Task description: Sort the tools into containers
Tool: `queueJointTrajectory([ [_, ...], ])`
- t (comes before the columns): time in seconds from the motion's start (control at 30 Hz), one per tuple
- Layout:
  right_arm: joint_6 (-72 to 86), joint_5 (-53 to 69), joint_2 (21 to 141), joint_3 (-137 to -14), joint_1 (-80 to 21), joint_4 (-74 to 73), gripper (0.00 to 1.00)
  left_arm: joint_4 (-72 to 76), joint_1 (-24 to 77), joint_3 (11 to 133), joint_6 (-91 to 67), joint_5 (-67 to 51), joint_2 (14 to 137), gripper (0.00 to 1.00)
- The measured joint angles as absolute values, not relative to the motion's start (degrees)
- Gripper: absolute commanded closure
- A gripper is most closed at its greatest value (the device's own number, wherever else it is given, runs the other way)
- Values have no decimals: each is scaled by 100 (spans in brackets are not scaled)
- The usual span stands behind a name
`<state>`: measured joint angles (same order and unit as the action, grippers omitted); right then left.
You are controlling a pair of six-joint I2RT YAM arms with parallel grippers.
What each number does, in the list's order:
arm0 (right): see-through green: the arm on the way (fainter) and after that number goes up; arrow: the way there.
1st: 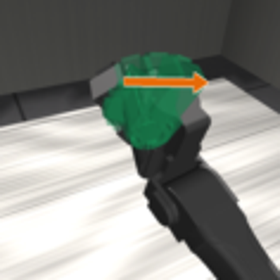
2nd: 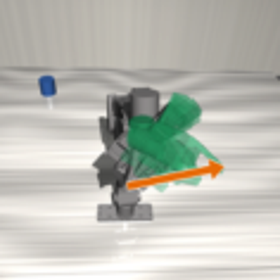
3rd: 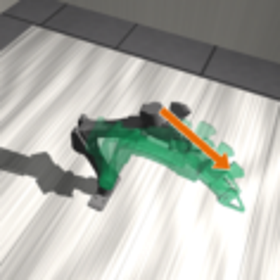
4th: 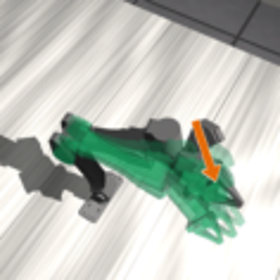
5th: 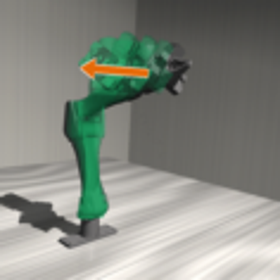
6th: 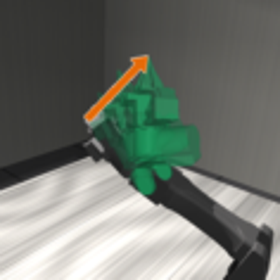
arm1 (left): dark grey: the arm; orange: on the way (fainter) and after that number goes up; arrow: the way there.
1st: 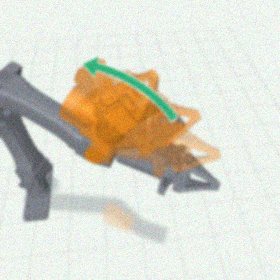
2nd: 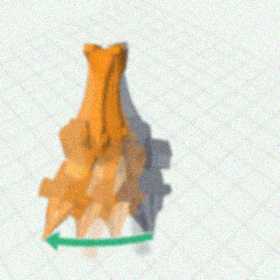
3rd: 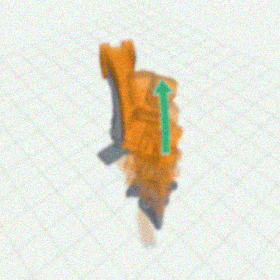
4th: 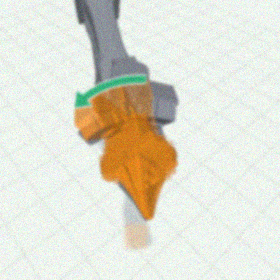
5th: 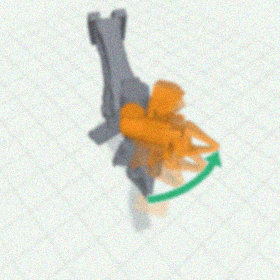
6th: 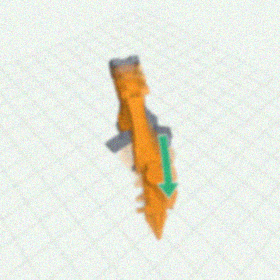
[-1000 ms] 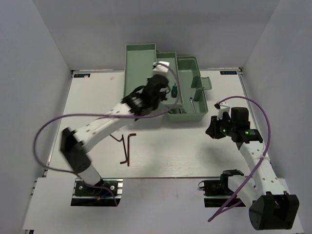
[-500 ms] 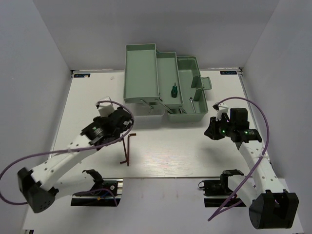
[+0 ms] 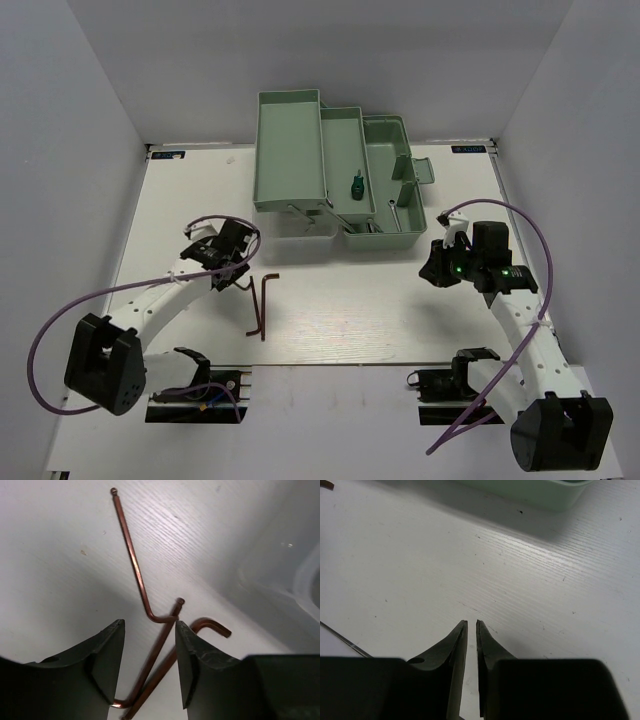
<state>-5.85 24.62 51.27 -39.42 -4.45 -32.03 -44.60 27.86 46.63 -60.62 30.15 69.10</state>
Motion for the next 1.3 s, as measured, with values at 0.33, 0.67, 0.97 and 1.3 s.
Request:
queueJointTrajectory([
  [0.33,-598,2462,5096,-3942,-445,-3216,81,-3712,1887,4399,-5802,2298,7747,48],
  [0.67,-600,2462,5096,-3942,-445,-3267,81,-3489,1542,4501,-5566,2027,8565,55],
  [0.97,-600,2462,5092,-3942,-443,-3286,81,-3573,1468,4812,-5393,2034,8912,60],
  [1.3,-600,2462,4995,-3942,-423,-3291,81,-3496,1468,4805,-5321,2029,8938,83],
])
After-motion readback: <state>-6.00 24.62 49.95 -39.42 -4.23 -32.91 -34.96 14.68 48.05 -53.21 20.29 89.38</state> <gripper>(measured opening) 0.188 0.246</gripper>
